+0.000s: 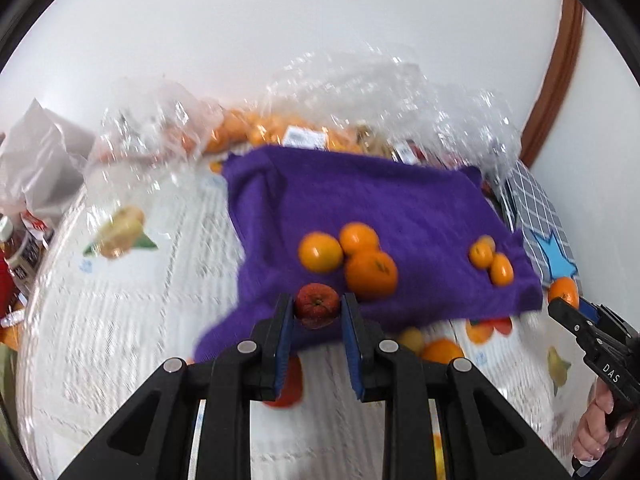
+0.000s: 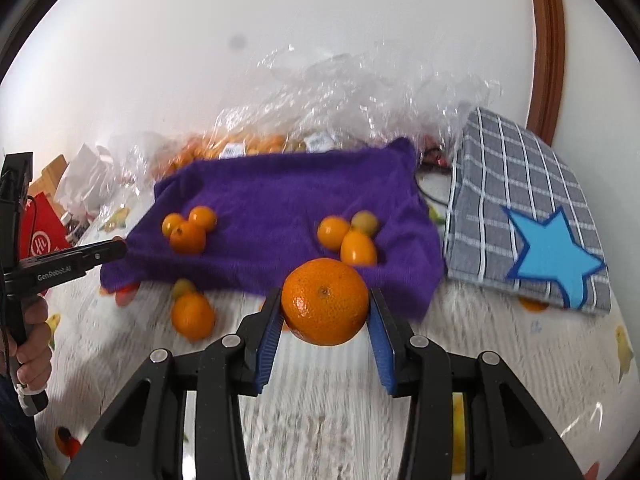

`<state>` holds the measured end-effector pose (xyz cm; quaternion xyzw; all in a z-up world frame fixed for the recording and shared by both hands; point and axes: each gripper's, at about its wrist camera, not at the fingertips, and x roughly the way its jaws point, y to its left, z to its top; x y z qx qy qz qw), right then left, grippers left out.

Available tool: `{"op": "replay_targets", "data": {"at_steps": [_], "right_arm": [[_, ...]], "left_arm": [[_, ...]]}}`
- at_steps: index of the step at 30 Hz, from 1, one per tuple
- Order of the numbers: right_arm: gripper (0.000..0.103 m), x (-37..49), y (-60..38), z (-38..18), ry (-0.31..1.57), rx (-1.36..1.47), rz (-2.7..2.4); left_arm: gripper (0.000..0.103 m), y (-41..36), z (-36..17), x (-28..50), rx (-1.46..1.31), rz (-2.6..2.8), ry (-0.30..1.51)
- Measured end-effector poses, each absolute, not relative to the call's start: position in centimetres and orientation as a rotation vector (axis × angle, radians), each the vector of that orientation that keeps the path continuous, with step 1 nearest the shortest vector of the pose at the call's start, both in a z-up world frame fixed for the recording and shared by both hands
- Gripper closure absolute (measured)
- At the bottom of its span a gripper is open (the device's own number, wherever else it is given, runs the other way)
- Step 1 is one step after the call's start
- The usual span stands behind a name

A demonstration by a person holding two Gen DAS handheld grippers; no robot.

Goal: Organize fruits
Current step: 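Carry both held fruits onto the towel and open both grippers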

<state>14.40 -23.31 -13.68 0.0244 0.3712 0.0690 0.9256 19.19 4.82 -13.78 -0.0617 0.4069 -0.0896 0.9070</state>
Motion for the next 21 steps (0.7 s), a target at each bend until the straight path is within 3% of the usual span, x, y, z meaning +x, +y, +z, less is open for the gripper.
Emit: {"op": "replay_targets", "data": {"at_steps": [8, 21], "right_arm": [[0.062, 19.3, -21.6, -13.2, 0.745, 0.048, 0.186], [0.062, 23.2, -20.4, -17.7, 0.845, 0.075, 0.198]], "left_arm": [[0.08, 4.5, -14.8, 22.0, -0.121, -0.199, 0.849], [0.08, 3.7, -17.5, 23.4, -0.121, -0.239, 0.896]]}}
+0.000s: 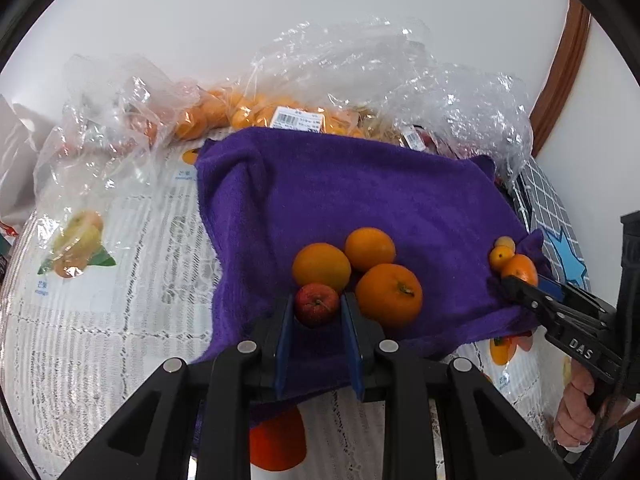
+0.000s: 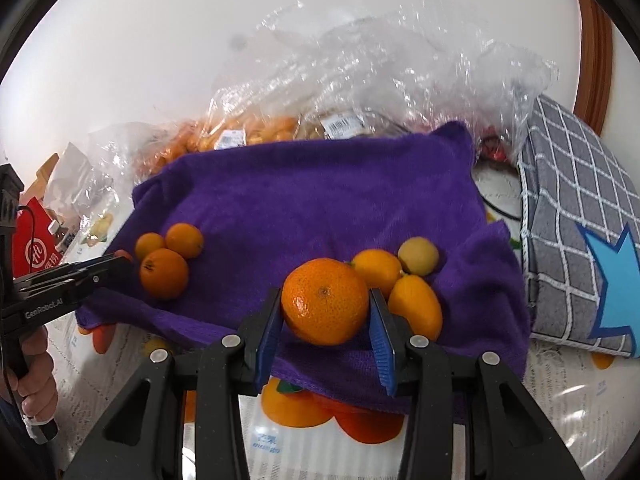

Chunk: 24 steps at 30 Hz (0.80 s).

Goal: Organize fruits
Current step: 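Carry both held fruits onto the towel and open both grippers, then grasp another large orange from the sheet with the right gripper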

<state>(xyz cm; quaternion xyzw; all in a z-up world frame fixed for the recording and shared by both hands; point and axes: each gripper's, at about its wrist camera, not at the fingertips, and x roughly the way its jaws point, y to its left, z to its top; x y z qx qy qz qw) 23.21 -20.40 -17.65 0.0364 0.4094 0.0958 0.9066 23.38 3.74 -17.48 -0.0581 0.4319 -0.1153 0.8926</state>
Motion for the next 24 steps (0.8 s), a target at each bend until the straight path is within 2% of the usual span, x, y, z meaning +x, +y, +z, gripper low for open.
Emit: {"op": "replay_targets", "data": {"at_steps": [14, 18, 21, 24], "right_arm": [[0.06, 22.8, -20.1, -18.0, 0.823, 0.046, 0.188], [0.056, 21.3, -19.6, -16.6, 0.797, 0.029, 0.183], [0.049, 19.5, -18.6, -15.0, 0.767, 0.03, 0.216], [0.047, 18.1, -17.3, -14.4, 0.775, 0.042, 0.271]], "left_arm": [[0.079, 3.5, -17.7, 23.4, -0.097, -0.232, 0.876], [0.066, 3.1, -17.5, 23.3, -0.099, -0.26, 0.872], [0.065, 3.4, -17.0, 23.1, -0.116, -0.258, 0.878], [0.065, 4.6, -15.9, 22.5, -0.146, -0.216, 0.857]]}}
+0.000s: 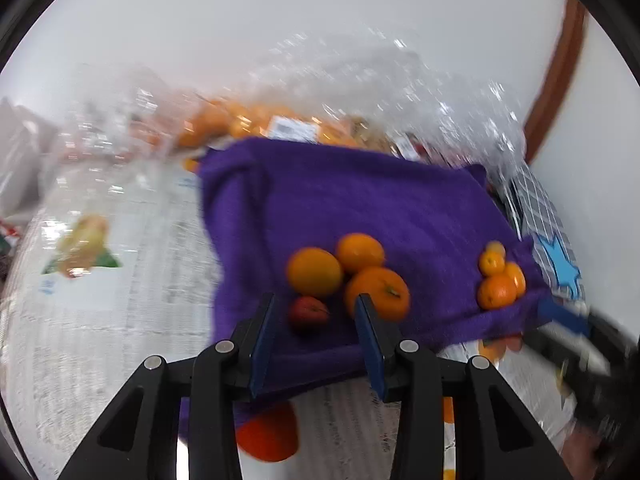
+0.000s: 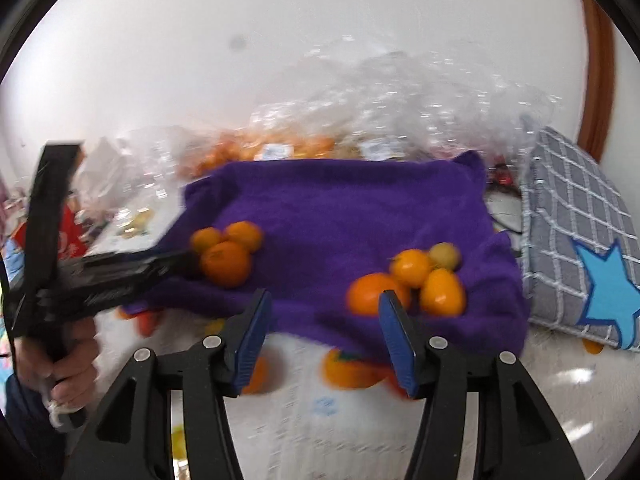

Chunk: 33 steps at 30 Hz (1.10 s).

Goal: Organize fruits
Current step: 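Grasp another large orange from the sheet with the right gripper, then grasp a yellow-green fruit with the left gripper while the right gripper holds its orange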

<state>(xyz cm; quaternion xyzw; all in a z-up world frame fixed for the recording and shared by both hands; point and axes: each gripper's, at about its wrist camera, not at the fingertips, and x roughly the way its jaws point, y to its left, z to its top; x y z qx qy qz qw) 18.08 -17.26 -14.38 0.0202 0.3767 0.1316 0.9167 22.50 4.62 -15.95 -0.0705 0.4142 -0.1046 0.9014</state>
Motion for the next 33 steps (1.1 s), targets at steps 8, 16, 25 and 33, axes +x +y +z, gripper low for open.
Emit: {"op": "replay_targets", "data": {"at_steps": [8, 16, 25, 33], "right_arm": [[0.047, 16.0, -12.3, -17.1, 0.858, -0.035, 0.352], [0.058, 16.7, -11.1, -19.5, 0.915, -0.039, 0.318], [0.063, 14.8, -14.6, -18.1, 0.866, -0.023, 0.282], [0.063, 11.9, -20.5, -16.3, 0.813, -0.046, 0.192]], "left_arm": [[0.065, 8.9, -14.6, 19.6, -0.171, -0.15, 0.841], [0.065, 10.3, -15.0, 17.9, -0.154, -0.122, 0.866], [0.065, 7.0, -16.1, 16.5, -0.121, -0.233, 0.892], [0.065, -0.2, -17.5, 16.8, -0.073, -0.367, 0.926]]}}
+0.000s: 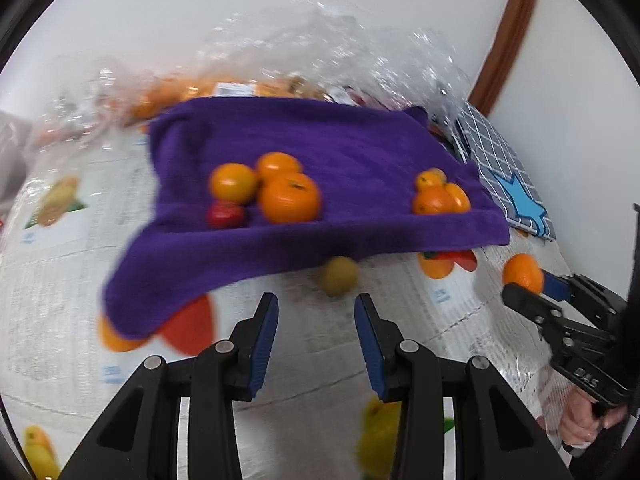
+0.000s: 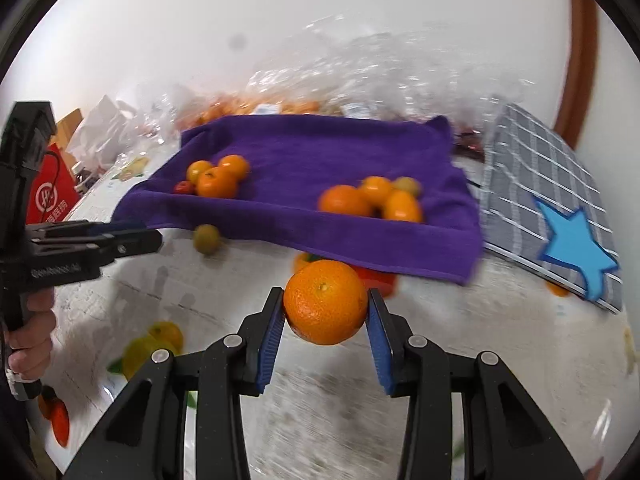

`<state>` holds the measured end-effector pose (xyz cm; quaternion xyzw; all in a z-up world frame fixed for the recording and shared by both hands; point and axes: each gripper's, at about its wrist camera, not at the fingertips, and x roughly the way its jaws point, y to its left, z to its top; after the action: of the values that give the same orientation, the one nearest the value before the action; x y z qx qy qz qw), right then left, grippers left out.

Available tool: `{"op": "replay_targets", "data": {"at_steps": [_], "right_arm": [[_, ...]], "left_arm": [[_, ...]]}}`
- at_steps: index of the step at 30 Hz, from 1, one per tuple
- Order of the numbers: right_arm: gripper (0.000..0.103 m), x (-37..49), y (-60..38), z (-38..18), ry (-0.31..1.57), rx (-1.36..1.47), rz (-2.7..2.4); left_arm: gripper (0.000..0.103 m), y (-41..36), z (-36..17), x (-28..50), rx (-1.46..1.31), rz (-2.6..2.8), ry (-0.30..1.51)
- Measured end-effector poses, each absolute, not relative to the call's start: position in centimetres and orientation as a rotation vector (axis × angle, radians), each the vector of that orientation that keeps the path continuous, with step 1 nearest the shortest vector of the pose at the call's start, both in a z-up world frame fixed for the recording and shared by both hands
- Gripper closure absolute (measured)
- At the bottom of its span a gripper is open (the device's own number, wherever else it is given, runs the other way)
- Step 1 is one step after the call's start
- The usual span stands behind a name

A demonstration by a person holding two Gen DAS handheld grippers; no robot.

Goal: Organize fruits
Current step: 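Grasp a yellow-green fruit with the left gripper while the right gripper holds its orange, then carry both held fruits onto the purple towel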

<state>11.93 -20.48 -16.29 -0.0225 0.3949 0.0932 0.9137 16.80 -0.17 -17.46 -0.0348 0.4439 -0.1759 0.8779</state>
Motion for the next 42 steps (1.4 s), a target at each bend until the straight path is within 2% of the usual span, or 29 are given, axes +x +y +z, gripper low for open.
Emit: {"op": "replay_targets", "data": {"at_steps": [8, 9, 10, 16, 22, 34, 42], "right_arm": [[0.063, 10.5, -24.7, -16.4, 0.811, 0.01, 0.145], [0.063, 10.4, -25.1, -16.5, 0.812, 0.019, 0.142], [0.063, 10.3, -25.2, -16.6, 0.814, 0.024, 0.14], [0.063, 10.3, -25.8, -17.0, 0.851, 0.064, 0.126], [0.063, 9.9, -25.4, -15.4, 0.856, 0.109, 0.115], [0.063, 8.0, -24.3, -7.1, 0.778, 0.104, 0.106], [0.063, 8.0, -24.8, -4.1, 0.752, 0.108, 0.08]], "left_arm": [[0.065, -2.9, -18.8, 18.4, -0.083, -0.304, 0.965], [0.069, -2.9, -18.8, 18.5, -0.092, -0.295, 0.957], [0.08, -2.8, -18.9, 18.7, -0.097, -0.286, 0.957], [0.079, -2.6, -18.2, 18.3, -0.078, -0.261, 0.961], [0.079, -0.5, -14.7, 15.8, -0.076, -0.218, 0.953], [0.079, 2.3, -5.7, 11.5, -0.116, -0.19, 0.846], [0.079, 2.3, -2.1, 11.1, -0.074, -0.185, 0.798]]}}
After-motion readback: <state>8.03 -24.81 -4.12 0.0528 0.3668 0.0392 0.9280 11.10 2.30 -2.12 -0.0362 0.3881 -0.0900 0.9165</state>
